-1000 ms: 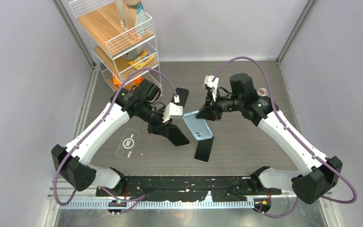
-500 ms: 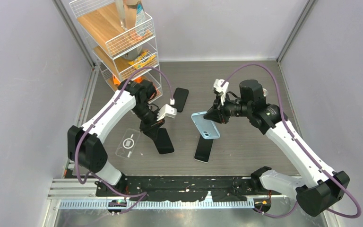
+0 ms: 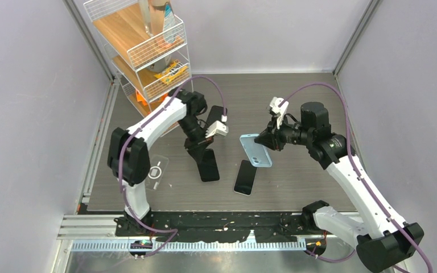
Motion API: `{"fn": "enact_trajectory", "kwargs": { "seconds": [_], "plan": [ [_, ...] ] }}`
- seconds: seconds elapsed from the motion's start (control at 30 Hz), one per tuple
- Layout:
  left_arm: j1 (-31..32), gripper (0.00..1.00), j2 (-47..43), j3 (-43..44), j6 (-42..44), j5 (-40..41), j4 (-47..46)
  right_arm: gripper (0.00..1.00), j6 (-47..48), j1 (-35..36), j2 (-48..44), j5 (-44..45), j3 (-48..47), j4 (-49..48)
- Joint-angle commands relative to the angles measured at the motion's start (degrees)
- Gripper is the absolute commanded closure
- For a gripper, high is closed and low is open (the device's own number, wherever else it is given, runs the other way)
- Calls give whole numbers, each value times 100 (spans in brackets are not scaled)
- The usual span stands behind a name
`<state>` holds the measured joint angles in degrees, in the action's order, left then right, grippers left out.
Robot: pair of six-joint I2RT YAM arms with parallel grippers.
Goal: Take the phone out of the phone case
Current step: Place the phone at the center of the board.
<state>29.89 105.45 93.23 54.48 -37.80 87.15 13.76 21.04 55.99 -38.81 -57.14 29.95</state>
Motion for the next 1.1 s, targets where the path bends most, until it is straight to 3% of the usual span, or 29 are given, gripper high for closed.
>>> {"fn": "enact_trajectory", "kwargs": {
  "seconds": [0.0, 0.43, 1.07],
  "plan": [
    [347, 100, 493, 558, 112, -353, 667, 95, -182, -206, -178, -102, -49, -315],
    [803, 98, 1784, 1660, -87, -258, 1133, 95, -379, -556, -425, -319, 19, -407],
    [966, 83, 2542, 1962, -751, 328, 743, 95, -516, -782, -625, -448, 168, -532]
  ]
}}
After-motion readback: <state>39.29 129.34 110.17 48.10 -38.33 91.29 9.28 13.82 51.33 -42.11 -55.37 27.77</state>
